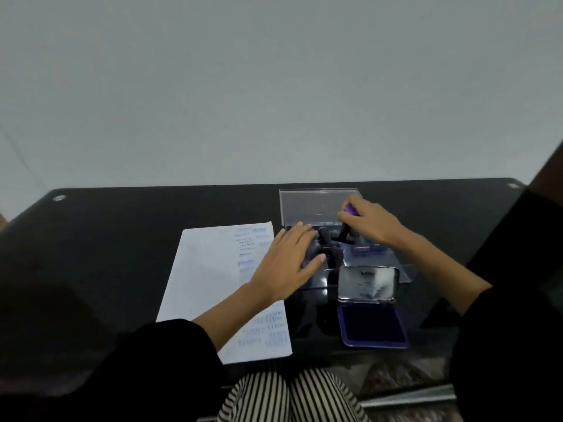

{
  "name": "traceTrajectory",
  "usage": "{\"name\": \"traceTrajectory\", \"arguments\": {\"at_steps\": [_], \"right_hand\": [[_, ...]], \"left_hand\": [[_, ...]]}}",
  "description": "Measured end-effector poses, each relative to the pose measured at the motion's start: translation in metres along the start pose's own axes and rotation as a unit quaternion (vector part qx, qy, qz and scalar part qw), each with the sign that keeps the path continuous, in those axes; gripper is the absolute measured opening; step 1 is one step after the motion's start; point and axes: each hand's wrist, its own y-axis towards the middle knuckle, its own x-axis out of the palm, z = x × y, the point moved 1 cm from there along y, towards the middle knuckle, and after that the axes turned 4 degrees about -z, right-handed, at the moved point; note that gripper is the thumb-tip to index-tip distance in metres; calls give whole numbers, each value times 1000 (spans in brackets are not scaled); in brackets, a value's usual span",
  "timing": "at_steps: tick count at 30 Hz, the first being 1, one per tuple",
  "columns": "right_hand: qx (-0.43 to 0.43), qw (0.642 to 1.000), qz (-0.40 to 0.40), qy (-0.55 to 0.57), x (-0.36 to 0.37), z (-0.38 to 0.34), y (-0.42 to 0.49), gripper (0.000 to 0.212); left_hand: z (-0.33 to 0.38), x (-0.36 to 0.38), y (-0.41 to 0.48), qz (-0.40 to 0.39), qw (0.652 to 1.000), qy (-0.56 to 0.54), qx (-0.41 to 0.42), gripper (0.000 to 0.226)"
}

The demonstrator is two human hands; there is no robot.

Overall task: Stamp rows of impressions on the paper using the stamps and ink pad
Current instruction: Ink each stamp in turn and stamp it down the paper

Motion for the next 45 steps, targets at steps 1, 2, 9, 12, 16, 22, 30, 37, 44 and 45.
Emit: {"name": "traceTrajectory", "arguments": {"at_steps": [1, 2, 9, 12, 16, 22, 30, 37, 44, 45], "right_hand": [[1, 1000, 1, -3, -2, 2, -12, 18], [4, 1000, 5, -7, -3, 4, -24, 19], [46, 997, 24, -55, 13, 30, -95, 22], [64, 997, 14, -46, 26, 43, -114, 19], [56, 998, 7, -34, 43, 45, -125, 15], [12, 998, 22, -59, 54, 32, -121, 21], [-5, 996, 51, -76, 62, 29, -117, 16], [-8, 993, 55, -107, 81, 31, -112, 17], [-14, 991, 89, -98, 90, 37, -109, 19], [-15, 989, 103, -108, 92, 38, -108, 22]], "left_hand": [[9, 4, -6, 7, 1000, -1, 17, 51], [18, 8, -13, 14, 999, -5, 32, 49], [53, 46, -70, -4, 999, -31, 31, 53], [56, 60, -81, -53, 998, -13, -15, 65], [52, 70, -78, -94, 992, 19, -80, 79], [49, 75, -71, -119, 988, 46, -84, 87], [53, 93, -65, -136, 987, 33, -82, 87], [50, 97, -65, -134, 987, 32, -83, 79], [49, 101, -65, -123, 988, 46, -78, 76], [48, 102, -66, -122, 988, 46, -77, 76]]}}
